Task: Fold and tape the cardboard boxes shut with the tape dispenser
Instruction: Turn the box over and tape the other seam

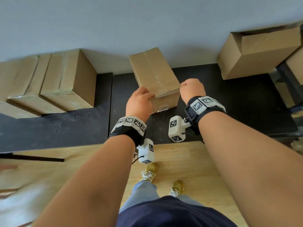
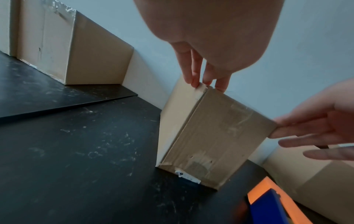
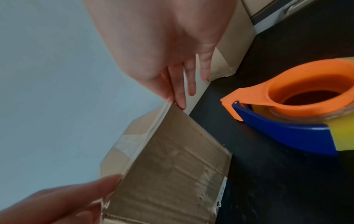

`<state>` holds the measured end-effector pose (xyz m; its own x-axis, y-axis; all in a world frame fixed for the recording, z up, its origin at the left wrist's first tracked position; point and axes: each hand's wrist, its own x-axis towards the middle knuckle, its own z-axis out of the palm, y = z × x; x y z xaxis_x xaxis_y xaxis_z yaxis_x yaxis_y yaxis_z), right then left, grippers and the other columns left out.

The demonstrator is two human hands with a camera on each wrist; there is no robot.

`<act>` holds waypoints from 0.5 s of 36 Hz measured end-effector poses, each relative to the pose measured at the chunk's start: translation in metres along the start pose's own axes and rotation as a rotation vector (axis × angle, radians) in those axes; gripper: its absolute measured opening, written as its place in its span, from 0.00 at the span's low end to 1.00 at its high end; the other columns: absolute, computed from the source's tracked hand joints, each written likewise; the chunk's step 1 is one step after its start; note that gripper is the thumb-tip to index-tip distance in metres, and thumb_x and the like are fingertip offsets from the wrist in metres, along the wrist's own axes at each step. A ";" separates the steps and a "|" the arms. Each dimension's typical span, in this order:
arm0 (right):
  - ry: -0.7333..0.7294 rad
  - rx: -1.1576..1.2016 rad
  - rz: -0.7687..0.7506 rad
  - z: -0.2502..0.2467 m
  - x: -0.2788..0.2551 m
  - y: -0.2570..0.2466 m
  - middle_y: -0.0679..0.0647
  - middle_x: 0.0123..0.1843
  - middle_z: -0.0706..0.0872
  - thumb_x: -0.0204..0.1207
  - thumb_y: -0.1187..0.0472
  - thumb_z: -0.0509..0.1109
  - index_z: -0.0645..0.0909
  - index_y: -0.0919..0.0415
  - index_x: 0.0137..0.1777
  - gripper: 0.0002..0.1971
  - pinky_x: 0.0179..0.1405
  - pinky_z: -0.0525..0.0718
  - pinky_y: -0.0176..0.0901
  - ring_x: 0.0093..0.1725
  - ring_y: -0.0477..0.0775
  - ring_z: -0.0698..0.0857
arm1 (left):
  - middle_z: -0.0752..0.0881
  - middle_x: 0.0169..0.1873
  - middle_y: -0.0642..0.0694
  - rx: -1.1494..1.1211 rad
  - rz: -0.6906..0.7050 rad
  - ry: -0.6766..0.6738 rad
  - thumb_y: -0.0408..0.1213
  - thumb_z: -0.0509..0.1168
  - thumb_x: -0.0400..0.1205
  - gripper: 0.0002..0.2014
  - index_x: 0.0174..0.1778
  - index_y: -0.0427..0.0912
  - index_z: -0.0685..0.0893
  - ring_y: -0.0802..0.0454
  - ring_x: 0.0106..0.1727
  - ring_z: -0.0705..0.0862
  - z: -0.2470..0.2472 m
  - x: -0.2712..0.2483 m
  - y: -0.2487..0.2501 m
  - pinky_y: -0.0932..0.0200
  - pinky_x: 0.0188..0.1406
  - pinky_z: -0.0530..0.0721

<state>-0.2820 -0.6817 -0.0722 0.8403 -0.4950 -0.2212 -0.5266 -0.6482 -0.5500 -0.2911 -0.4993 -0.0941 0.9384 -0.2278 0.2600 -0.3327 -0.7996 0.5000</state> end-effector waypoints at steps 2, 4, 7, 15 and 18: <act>-0.009 0.058 0.049 -0.001 -0.003 0.000 0.53 0.34 0.79 0.82 0.64 0.61 0.80 0.61 0.37 0.12 0.38 0.72 0.43 0.40 0.57 0.80 | 0.84 0.56 0.48 -0.031 -0.062 -0.024 0.25 0.60 0.80 0.16 0.54 0.42 0.91 0.47 0.54 0.83 -0.002 0.005 -0.002 0.54 0.54 0.83; -0.022 0.121 0.102 0.000 -0.005 0.000 0.52 0.33 0.79 0.81 0.65 0.62 0.81 0.62 0.38 0.11 0.37 0.73 0.43 0.39 0.56 0.80 | 0.83 0.58 0.51 -0.082 -0.141 -0.043 0.23 0.59 0.80 0.17 0.54 0.43 0.91 0.50 0.56 0.82 -0.002 0.011 -0.006 0.61 0.57 0.80; -0.025 0.168 0.111 0.004 -0.010 0.005 0.52 0.35 0.85 0.78 0.63 0.63 0.87 0.62 0.40 0.11 0.34 0.76 0.41 0.41 0.57 0.86 | 0.83 0.57 0.51 -0.139 -0.215 -0.091 0.20 0.56 0.79 0.21 0.52 0.43 0.91 0.52 0.58 0.81 -0.008 0.023 -0.010 0.68 0.56 0.74; -0.008 0.155 -0.157 0.001 -0.025 0.022 0.47 0.53 0.88 0.79 0.67 0.64 0.87 0.50 0.54 0.13 0.46 0.76 0.38 0.50 0.48 0.84 | 0.85 0.58 0.46 -0.154 -0.318 -0.013 0.25 0.54 0.81 0.20 0.57 0.47 0.87 0.50 0.53 0.85 -0.015 0.020 -0.024 0.63 0.45 0.78; 0.007 0.124 -0.248 0.001 -0.027 0.020 0.45 0.47 0.87 0.80 0.66 0.63 0.86 0.51 0.49 0.12 0.42 0.76 0.38 0.47 0.50 0.85 | 0.88 0.52 0.50 -0.206 -0.366 -0.018 0.27 0.57 0.82 0.18 0.55 0.48 0.89 0.53 0.47 0.84 -0.015 0.014 -0.027 0.62 0.45 0.80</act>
<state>-0.3151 -0.6808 -0.0777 0.9404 -0.3344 -0.0620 -0.2848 -0.6746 -0.6810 -0.2700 -0.4730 -0.0915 0.9990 0.0400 0.0207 0.0133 -0.7019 0.7122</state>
